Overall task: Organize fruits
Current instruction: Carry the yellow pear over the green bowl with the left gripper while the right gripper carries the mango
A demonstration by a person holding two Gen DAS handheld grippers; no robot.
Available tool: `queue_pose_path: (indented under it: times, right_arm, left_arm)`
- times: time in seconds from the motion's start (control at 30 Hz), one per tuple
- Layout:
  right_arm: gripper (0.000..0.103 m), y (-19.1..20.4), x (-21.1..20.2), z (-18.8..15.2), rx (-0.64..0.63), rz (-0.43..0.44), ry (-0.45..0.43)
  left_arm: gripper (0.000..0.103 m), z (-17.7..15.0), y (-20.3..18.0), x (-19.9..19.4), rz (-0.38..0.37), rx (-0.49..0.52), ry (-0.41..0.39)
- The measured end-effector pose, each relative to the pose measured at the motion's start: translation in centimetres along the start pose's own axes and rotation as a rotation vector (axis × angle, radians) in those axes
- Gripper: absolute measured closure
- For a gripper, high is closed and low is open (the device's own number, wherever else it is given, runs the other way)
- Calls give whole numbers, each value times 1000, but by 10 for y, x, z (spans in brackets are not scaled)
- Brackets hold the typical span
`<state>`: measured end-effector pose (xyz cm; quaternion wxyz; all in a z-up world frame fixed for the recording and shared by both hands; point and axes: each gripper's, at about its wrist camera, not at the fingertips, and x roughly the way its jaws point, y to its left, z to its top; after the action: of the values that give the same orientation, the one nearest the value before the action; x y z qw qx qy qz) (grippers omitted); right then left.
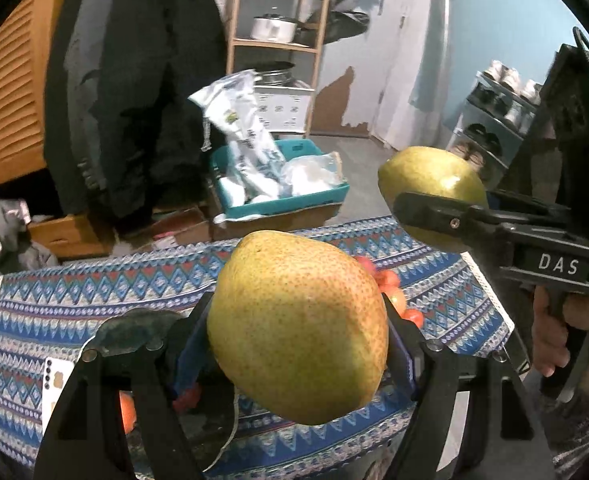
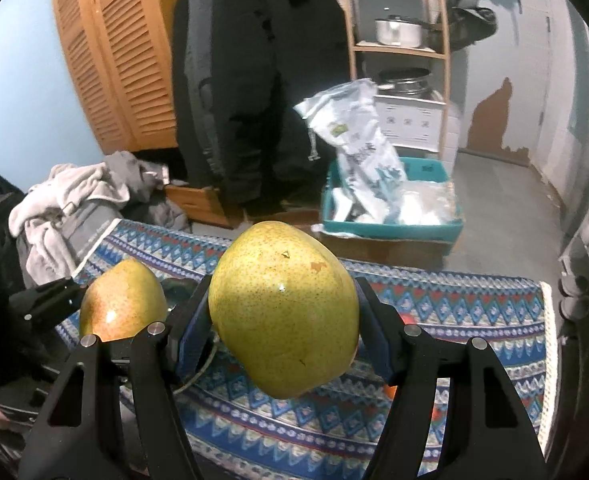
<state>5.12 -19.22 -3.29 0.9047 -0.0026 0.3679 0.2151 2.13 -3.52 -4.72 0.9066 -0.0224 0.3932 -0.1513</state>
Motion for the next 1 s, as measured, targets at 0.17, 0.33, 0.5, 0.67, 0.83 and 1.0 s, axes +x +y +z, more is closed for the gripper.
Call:
queue_pose_path:
  times: [0.17, 0.33, 0.5, 0.67, 0.83, 1.0]
  right_arm:
    - [36, 24, 22, 7, -20, 38, 28]
    - [36, 48, 45, 12, -40, 73, 66]
    - [36, 71, 65, 19, -56, 105, 94]
    - [36, 93, 83, 23, -82, 122, 117]
    - [36, 112, 103, 25, -97, 145, 147]
    - [36, 131, 125, 24, -111, 164, 178]
  left_arm:
    - [25, -6, 28, -2, 28, -54, 13]
    - [25, -13, 55, -7, 64, -99, 14]
    - [25, -21, 85, -6, 109, -141, 24]
    - [25, -32, 118, -5, 150, -198, 43]
    - [25, -43, 145, -1, 192, -232, 65]
    - [25, -55, 167, 12, 227, -262, 105]
